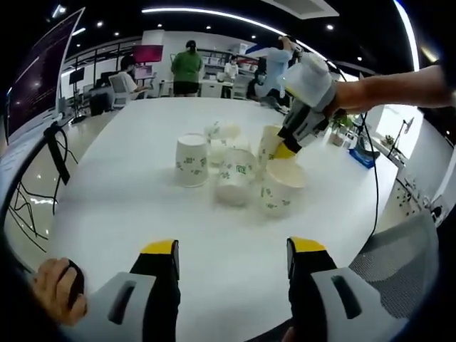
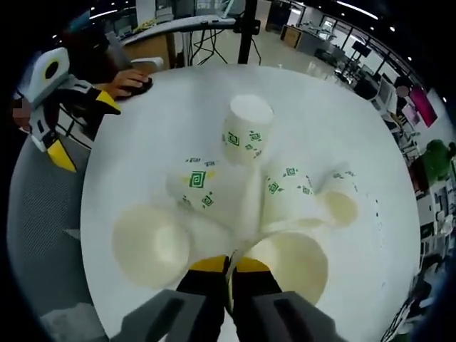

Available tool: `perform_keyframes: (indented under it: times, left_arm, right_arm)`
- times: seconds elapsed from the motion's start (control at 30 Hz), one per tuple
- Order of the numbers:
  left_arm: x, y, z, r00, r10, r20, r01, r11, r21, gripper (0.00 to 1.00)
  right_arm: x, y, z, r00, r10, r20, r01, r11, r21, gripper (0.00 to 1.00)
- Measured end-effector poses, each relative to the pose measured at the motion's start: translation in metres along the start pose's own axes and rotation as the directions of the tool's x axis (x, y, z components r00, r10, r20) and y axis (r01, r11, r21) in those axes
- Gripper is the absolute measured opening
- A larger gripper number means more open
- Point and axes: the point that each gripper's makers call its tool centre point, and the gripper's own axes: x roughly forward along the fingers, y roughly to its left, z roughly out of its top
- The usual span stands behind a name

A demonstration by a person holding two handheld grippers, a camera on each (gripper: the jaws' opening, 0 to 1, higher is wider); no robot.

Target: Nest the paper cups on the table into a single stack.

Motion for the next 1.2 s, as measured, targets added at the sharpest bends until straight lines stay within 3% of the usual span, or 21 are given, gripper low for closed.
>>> perform_keyframes:
  times: [0.3,0.53,0.67,0.77,1.03,1.2]
  left_arm:
    - [0.001,-0.003,0.0,1.0,-0.011,0.001,0.011,1.0,0.014,0.6]
    - [0.001,-0.005,-0.001,1.0,-0.016,-0.001,0.016,1.0,0.025,0.6]
    - [0.003,-0.004,-0.002,1.0,-0.017,-0.005,0.018,0.999,0.029,0.6]
    - [0.002,-0.004,-0.002,1.0,-0.017,-0.003,0.017,0.999,0.033,0.6]
    - [0.005,-0.002,-0.004,1.0,-0.016,-0.003,0.016,0.999,0.036,0.6]
    - [0.004,-0.003,-0.003,1.0,-0.016,-0.004,0.016,0.999,0.041,0.6]
  right_arm:
    - [-0.031,-0.001,0.008,0.999,-0.042,0.025,0.043,0.999,-0.017,0.0]
    - [-0.043,0.002,0.015,0.998,-0.055,0.043,0.057,0.997,-0.051,0.0]
    - [-0.052,0.021,0.018,0.998,-0.047,0.031,0.05,0.993,-0.106,0.0]
    - [-0.054,0.02,0.02,0.999,-0.045,0.029,0.048,0.99,-0.134,0.0]
    - [-0.071,0.042,0.031,0.999,-0.027,0.034,0.033,0.98,-0.199,0.0]
    - [-0.07,0.055,0.036,0.999,0.005,0.033,0.003,0.974,-0.225,0.0]
